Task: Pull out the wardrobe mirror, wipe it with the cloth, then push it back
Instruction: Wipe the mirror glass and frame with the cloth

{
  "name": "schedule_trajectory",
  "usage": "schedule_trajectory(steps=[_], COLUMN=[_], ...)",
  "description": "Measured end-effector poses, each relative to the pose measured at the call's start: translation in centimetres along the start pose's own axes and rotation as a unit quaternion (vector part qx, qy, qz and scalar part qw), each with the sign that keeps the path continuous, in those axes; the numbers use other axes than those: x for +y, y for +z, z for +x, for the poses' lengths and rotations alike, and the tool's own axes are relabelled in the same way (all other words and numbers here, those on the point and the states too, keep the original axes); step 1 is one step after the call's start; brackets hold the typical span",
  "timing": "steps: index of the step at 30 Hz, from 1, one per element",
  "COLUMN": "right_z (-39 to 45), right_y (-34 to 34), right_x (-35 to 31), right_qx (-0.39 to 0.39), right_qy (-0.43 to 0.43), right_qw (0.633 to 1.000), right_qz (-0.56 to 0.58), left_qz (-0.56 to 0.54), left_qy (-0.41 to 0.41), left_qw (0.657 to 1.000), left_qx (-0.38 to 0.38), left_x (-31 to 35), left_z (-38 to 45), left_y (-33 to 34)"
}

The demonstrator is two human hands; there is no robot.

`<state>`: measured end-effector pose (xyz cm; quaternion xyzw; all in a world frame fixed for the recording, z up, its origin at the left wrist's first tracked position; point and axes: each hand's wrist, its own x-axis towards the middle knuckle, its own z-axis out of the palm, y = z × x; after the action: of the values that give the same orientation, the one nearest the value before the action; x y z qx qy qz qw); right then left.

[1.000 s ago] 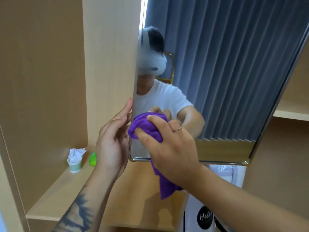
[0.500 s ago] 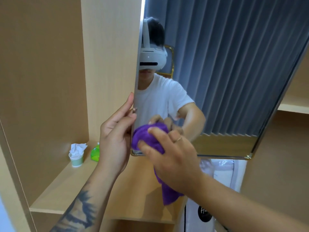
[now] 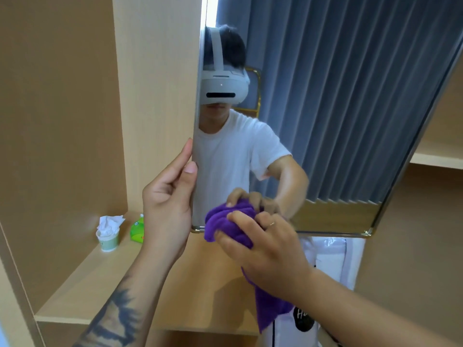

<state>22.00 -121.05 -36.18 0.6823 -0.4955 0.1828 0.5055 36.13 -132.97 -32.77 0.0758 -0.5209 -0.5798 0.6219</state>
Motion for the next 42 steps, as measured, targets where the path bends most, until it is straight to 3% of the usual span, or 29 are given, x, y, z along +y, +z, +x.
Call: schedule_trajectory(steps=[5, 8, 12, 14, 17, 20, 26, 29, 32, 36, 38, 42], right_z=[2.3, 0.8, -1.6, -0.6, 1.0, -0.7, -1.8, -1.1, -3.0, -4.9, -3.9, -3.1], right_y=[-0.9, -0.2, 0.2, -0.1, -0.4, 0.0, -0.7, -1.0, -0.6, -1.0, -1.8, -2.5], right_x=[3.9, 3.0, 1.7, 2.9, 4.4, 3.1, 4.4, 6.4, 4.8, 4.2, 6.1, 7.8], right_qx=[0.082, 0.069, 0.006, 0.017, 0.068, 0.063, 0.031, 0.072, 0.057, -0.016, -0.005, 0.042], right_qy=[0.052, 0.061, -0.001, -0.01, 0.051, 0.088, 0.002, 0.049, 0.1, 0.024, -0.001, 0.083], right_qw=[0.995, 0.996, 1.0, 1.0, 0.996, 0.994, 0.999, 0.996, 0.993, 1.0, 1.0, 0.995], right_qz=[-0.01, 0.002, 0.004, -0.004, -0.016, -0.006, -0.004, -0.018, 0.004, 0.005, -0.008, -0.021], left_qz=[0.031, 0.042, 0.046, 0.048, 0.056, 0.064, 0.067, 0.062, 0.064, 0.07, 0.067, 0.074], left_qy=[0.024, 0.044, 0.049, 0.047, 0.048, 0.051, 0.058, 0.056, 0.061, 0.066, 0.068, 0.077], left_qw=[0.999, 0.998, 0.998, 0.998, 0.997, 0.996, 0.995, 0.995, 0.995, 0.994, 0.994, 0.993], left_qx=[0.001, 0.007, 0.005, 0.01, 0.02, 0.027, 0.039, 0.05, 0.05, 0.05, 0.052, 0.053], left_x=[-0.5, -0.9, -0.9, -0.9, -1.3, -1.6, -1.7, -1.8, -1.7, -1.6, -1.6, -2.0], left_z=[0.0, -0.1, -0.1, 0.0, 0.2, 0.1, 0.2, 0.2, 0.0, 0.0, 0.0, 0.0], left_y=[-0.1, 0.0, 0.3, 0.4, 0.4, 0.2, 0.6, 0.8, 0.8, 0.9, 0.7, 0.5])
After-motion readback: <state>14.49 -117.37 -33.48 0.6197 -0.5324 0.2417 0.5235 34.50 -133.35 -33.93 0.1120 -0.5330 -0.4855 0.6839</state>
